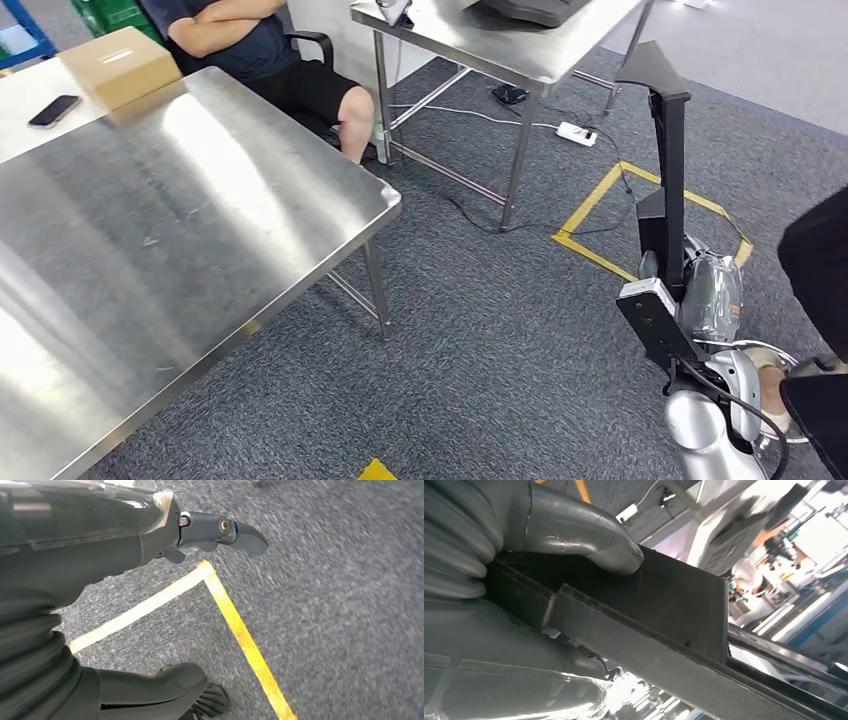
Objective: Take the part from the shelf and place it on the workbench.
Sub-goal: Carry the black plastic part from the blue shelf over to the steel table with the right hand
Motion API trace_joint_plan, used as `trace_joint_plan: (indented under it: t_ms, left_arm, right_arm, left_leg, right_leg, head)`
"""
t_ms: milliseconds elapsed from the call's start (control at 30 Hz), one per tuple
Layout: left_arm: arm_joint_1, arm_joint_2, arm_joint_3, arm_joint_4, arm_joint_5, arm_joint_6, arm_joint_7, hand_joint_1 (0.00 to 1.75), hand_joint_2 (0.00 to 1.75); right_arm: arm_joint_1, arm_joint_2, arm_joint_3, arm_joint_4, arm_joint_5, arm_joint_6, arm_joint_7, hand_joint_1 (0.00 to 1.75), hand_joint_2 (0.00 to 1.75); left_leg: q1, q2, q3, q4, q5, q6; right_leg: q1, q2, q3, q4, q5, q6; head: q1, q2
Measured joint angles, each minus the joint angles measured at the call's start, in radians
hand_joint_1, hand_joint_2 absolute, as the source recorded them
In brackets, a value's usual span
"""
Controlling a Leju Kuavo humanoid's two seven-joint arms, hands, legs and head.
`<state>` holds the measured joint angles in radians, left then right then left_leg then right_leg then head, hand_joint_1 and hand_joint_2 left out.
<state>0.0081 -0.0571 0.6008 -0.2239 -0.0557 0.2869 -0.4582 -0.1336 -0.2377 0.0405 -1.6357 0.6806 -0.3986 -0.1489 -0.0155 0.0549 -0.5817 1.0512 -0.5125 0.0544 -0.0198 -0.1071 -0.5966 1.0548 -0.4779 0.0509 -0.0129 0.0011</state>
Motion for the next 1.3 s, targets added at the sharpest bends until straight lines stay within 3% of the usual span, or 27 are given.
trace_joint_plan:
  t_ms: [33, 100, 167, 233, 267, 300, 367, 433, 533, 567, 633, 700, 733, 800, 833, 933, 1000, 1067, 1100, 1133, 1200, 1267, 1300]
  left_arm:
    - [0.001, 0.000, 0.000, 0.000, 0.000, 0.000, 0.000, 0.00, 1.75]
    - [0.001, -0.001, 0.000, 0.000, 0.000, 0.000, 0.000, 0.00, 1.75]
    - [-0.001, -0.003, 0.000, 0.000, 0.000, 0.000, 0.000, 0.00, 1.75]
    - [-0.001, -0.004, 0.000, 0.000, 0.000, 0.000, 0.000, 0.00, 1.75]
    - [-0.001, -0.004, 0.000, 0.001, -0.001, 0.000, 0.000, 0.00, 1.75]
    - [-0.001, -0.005, 0.000, 0.001, -0.002, 0.000, 0.000, 0.00, 1.75]
    - [-0.003, -0.005, 0.000, 0.001, -0.005, 0.001, 0.000, 0.00, 1.75]
    - [-0.006, -0.005, 0.000, 0.002, -0.007, 0.003, 0.000, 0.00, 1.75]
    - [-0.006, -0.005, 0.000, 0.004, -0.009, 0.009, 0.000, 0.00, 1.75]
    - [-0.006, -0.005, 0.000, 0.004, -0.009, 0.012, -0.001, 0.00, 1.75]
    - [-0.008, -0.005, 0.000, 0.005, -0.009, 0.018, -0.004, 0.00, 1.75]
    - [-0.015, -0.005, 0.000, 0.006, -0.012, 0.021, -0.009, 0.00, 1.75]
    - [-0.018, -0.006, 0.000, 0.006, -0.014, 0.021, -0.010, 0.00, 1.75]
    - [-0.020, -0.006, -0.001, 0.006, -0.022, 0.021, -0.012, 0.00, 1.75]
    - [-0.020, -0.006, -0.001, 0.006, -0.025, 0.021, -0.012, 0.00, 1.75]
    - [-0.025, -0.005, -0.001, 0.004, -0.034, 0.021, -0.012, 0.00, 1.75]
    - [-0.028, -0.006, -0.001, 0.002, -0.042, 0.021, -0.013, 0.00, 1.75]
    - [-0.029, -0.004, -0.001, -0.002, -0.051, 0.022, -0.013, 0.00, 1.75]
    - [-0.029, -0.004, -0.002, -0.003, -0.056, 0.023, -0.013, 0.00, 1.75]
    - [-0.030, -0.004, -0.002, -0.004, -0.060, 0.024, -0.013, 0.00, 1.75]
    - [-0.035, -0.003, -0.004, -0.008, -0.071, 0.024, -0.012, 0.00, 1.75]
    - [-0.039, -0.002, -0.004, -0.010, -0.082, 0.026, -0.010, 0.00, 1.75]
    - [-0.039, -0.002, -0.005, -0.010, -0.087, 0.027, -0.009, 0.00, 1.75]
  right_arm:
    - [0.000, -0.001, 0.001, 0.000, 0.000, 0.000, 0.000, 1.75, 1.75]
    - [0.000, -0.003, 0.002, 0.000, 0.000, 0.000, 0.000, 1.75, 1.75]
    - [0.001, -0.006, 0.003, 0.002, 0.000, 0.000, 0.001, 1.75, 1.75]
    - [0.004, -0.008, 0.003, 0.005, -0.001, 0.000, 0.002, 1.75, 1.75]
    - [0.006, -0.008, 0.003, 0.007, -0.002, 0.000, 0.002, 1.75, 1.75]
    - [0.006, -0.008, 0.004, 0.008, -0.002, 0.000, 0.002, 1.75, 1.75]
    - [0.005, -0.009, 0.004, 0.008, -0.004, -0.001, 0.002, 1.75, 1.75]
    - [0.003, -0.012, 0.004, 0.009, -0.006, -0.002, 0.002, 1.75, 1.75]
    - [0.000, -0.014, 0.007, 0.010, -0.008, -0.002, 0.004, 1.75, 1.75]
    - [-0.002, -0.014, 0.010, 0.010, -0.008, -0.001, 0.005, 1.75, 1.75]
    - [-0.008, -0.013, 0.018, 0.010, -0.005, 0.002, 0.005, 1.75, 1.75]
    - [-0.011, -0.012, 0.025, 0.010, 0.003, 0.010, 0.008, 1.75, 1.75]
    - [-0.012, -0.011, 0.028, 0.010, 0.008, 0.015, 0.012, 1.75, 1.75]
    - [-0.013, -0.008, 0.036, 0.010, 0.018, 0.025, 0.022, 1.75, 1.75]
    - [-0.014, -0.006, 0.040, 0.010, 0.021, 0.028, 0.025, 1.75, 1.75]
    - [-0.015, -0.001, 0.047, 0.009, 0.027, 0.030, 0.033, 1.75, 1.75]
    - [-0.009, 0.002, 0.048, 0.003, 0.036, 0.031, 0.039, 1.75, 1.75]
    - [0.006, 0.006, 0.047, -0.010, 0.046, 0.031, 0.045, 1.75, 1.75]
    - [0.017, 0.009, 0.045, -0.017, 0.050, 0.031, 0.046, 1.75, 1.75]
    - [0.030, 0.011, 0.042, -0.027, 0.054, 0.031, 0.047, 1.75, 1.75]
    - [0.065, 0.014, 0.025, -0.049, 0.063, 0.031, 0.049, 1.75, 1.75]
    - [0.107, 0.017, 0.000, -0.073, 0.074, 0.032, 0.050, 1.75, 1.75]
    - [0.127, 0.019, -0.010, -0.083, 0.079, 0.034, 0.050, 1.75, 1.75]
  left_leg:
    - [0.001, -0.011, 0.006, -0.008, 0.007, 0.001]
    - [0.006, -0.034, 0.021, -0.027, 0.023, 0.007]
    - [0.008, -0.059, 0.024, -0.032, 0.030, 0.012]
    - [0.006, -0.086, 0.024, -0.031, 0.031, 0.014]
    - [0.004, -0.100, 0.025, -0.030, 0.031, 0.014]
    - [0.003, -0.114, 0.027, -0.029, 0.030, 0.014]
    - [0.001, -0.142, 0.026, -0.024, 0.025, 0.009]
    - [-0.002, -0.163, 0.020, -0.018, 0.020, 0.003]
    - [0.001, -0.184, 0.010, -0.017, 0.020, -0.005]
    - [0.002, -0.182, 0.008, -0.014, 0.018, -0.009]
    - [0.003, -0.139, -0.009, 0.022, -0.006, -0.023]
    - [0.010, -0.085, -0.064, 0.124, -0.055, -0.040]
    - [0.017, -0.074, -0.099, 0.183, -0.075, -0.046]
    - [0.031, -0.063, -0.138, 0.232, -0.072, -0.059]
    - [0.038, -0.056, -0.129, 0.202, -0.044, -0.066]
    - [0.050, -0.006, -0.048, 0.031, 0.042, -0.081]
    - [0.044, 0.001, -0.032, -0.003, 0.047, -0.071]
    - [0.037, -0.024, -0.030, -0.006, 0.049, -0.049]
    - [0.035, -0.034, -0.027, -0.011, 0.052, -0.039]
    - [0.035, -0.045, -0.025, -0.015, 0.054, -0.030]
    - [0.033, -0.066, -0.023, -0.018, 0.057, -0.016]
    - [0.026, -0.093, -0.022, -0.018, 0.056, -0.008]
    - [0.022, -0.107, -0.021, -0.018, 0.055, -0.006]
  right_leg:
    - [0.000, 0.001, 0.002, 0.000, -0.001, 0.004]
    - [0.000, 0.038, -0.015, 0.048, -0.028, 0.004]
    - [-0.001, 0.085, -0.070, 0.167, -0.075, -0.002]
    - [0.000, 0.099, -0.118, 0.255, -0.095, 0.001]
    - [0.000, 0.102, -0.122, 0.251, -0.082, 0.008]
    - [0.000, 0.106, -0.109, 0.211, -0.056, 0.017]
    - [-0.001, 0.136, -0.055, 0.075, 0.006, 0.030]
    - [-0.003, 0.166, -0.019, -0.010, 0.032, 0.024]
    - [-0.002, 0.153, -0.014, -0.020, 0.029, 0.007]
    - [-0.006, 0.143, -0.012, -0.023, 0.030, 0.001]
    - [-0.013, 0.124, -0.004, -0.030, 0.029, -0.012]
    - [-0.015, 0.101, 0.003, -0.032, 0.024, -0.023]
    - [-0.015, 0.089, 0.006, -0.032, 0.021, -0.026]
    - [-0.020, 0.065, 0.009, -0.032, 0.018, -0.028]
    - [-0.023, 0.054, 0.011, -0.031, 0.015, -0.025]
    - [-0.026, 0.027, 0.022, -0.030, 0.005, -0.005]
    - [-0.019, 0.012, 0.032, -0.034, 0.002, 0.013]
    - [-0.022, 0.000, 0.044, -0.043, 0.000, 0.030]
    - [-0.024, 0.009, 0.045, -0.038, -0.006, 0.035]
    - [-0.027, 0.028, 0.036, -0.016, -0.020, 0.035]
    - [-0.024, 0.077, -0.018, 0.094, -0.071, 0.023]
    - [-0.014, 0.098, -0.088, 0.222, -0.113, 0.014]
    - [-0.008, 0.103, -0.104, 0.243, -0.112, 0.015]
  head:
    - [0.001, 0.000]
    - [0.003, 0.000]
    - [0.006, 0.000]
    - [0.008, 0.000]
    - [0.008, 0.000]
    - [0.008, 0.000]
    - [0.009, 0.000]
    - [0.008, 0.000]
    - [0.008, 0.000]
    - [0.008, 0.000]
    - [0.003, 0.000]
    - [-0.002, 0.000]
    - [-0.003, 0.000]
    - [-0.003, 0.000]
    - [-0.003, 0.000]
    - [-0.005, 0.000]
    - [-0.005, 0.000]
    - [-0.004, 0.000]
    - [-0.003, 0.000]
    - [-0.002, 0.000]
    - [0.003, 0.000]
    - [0.007, 0.000]
    - [0.008, 0.000]
